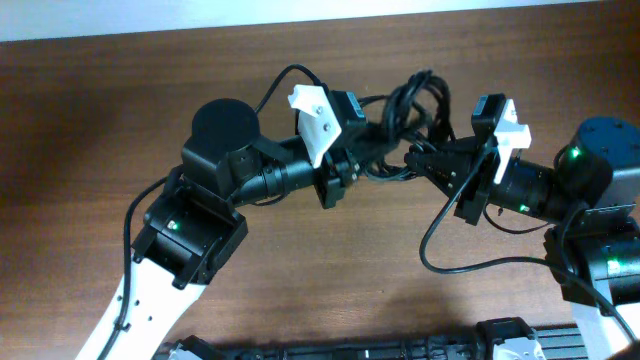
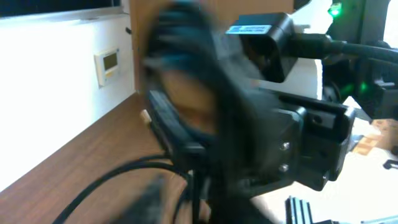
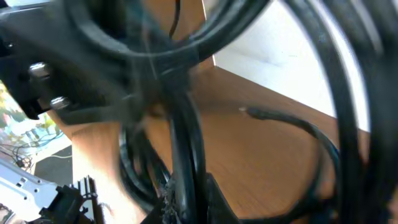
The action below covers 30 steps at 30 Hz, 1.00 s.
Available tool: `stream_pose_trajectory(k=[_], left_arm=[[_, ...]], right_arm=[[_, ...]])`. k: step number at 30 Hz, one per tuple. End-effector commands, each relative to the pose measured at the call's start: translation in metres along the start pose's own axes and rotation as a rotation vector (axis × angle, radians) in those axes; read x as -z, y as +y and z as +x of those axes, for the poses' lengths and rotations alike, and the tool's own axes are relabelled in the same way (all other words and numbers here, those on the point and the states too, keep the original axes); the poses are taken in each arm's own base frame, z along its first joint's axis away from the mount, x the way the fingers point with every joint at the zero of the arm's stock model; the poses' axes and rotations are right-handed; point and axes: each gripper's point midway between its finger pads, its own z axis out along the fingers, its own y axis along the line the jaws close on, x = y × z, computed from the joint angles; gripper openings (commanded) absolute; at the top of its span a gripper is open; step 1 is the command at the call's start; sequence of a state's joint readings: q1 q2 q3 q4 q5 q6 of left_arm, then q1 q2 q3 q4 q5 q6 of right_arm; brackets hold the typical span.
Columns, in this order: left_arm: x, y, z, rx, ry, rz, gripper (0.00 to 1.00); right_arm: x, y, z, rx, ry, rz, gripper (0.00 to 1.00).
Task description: Untangle cables
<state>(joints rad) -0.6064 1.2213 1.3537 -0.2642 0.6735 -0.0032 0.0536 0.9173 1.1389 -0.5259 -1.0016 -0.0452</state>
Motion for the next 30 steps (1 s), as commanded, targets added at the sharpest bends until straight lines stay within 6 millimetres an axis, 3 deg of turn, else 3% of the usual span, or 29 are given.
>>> stream_pose_trajectory(k=[1,2,8,12,15,17,20,22,23,25,30], left_arm=[[0.007,0.003,-0.007,-0.018,-0.017,-0.048,0.93],[0.007,0.006,-0.004,-0.063,-0.003,-0.065,0.99],[0.014,0.001,0.015,-0.351,0.085,-0.053,1.0],[0.018,-0.002,0.033,-0.549,0.157,-0.019,1.0],[0.018,-0.004,0.032,-0.547,0.15,-0.011,0.95],[0.017,-0.003,0.026,-0.461,0.127,-0.026,0.91],[0.012,0.0,0.012,-0.153,0.064,-0.053,0.96],[0.01,0.002,0.008,0.008,0.044,-0.061,0.91],[0.009,0.006,0.009,0.11,0.041,-0.078,0.88],[0.01,0.012,0.009,0.282,0.032,-0.116,0.91],[0.01,0.014,0.008,0.571,0.008,-0.13,0.91]], right_arm=[[0.002,-0.006,-0.006,-0.031,-0.012,0.043,0.04],[0.002,-0.013,-0.005,-0.085,-0.013,0.085,0.04],[0.007,-0.044,-0.002,-0.269,-0.033,0.265,0.04],[0.008,-0.045,-0.001,-0.311,-0.035,0.273,0.04],[0.008,-0.045,-0.001,-0.312,-0.033,0.271,0.04],[0.008,-0.045,-0.001,-0.308,-0.033,0.271,0.04],[0.006,-0.038,-0.003,-0.205,-0.025,0.227,0.04],[0.006,-0.038,-0.007,-0.149,-0.031,0.226,0.04],[0.006,-0.038,-0.009,-0.114,-0.036,0.227,0.04],[0.007,-0.042,-0.016,-0.062,-0.056,0.25,0.04],[0.009,-0.043,-0.031,-0.039,-0.109,0.26,0.04]])
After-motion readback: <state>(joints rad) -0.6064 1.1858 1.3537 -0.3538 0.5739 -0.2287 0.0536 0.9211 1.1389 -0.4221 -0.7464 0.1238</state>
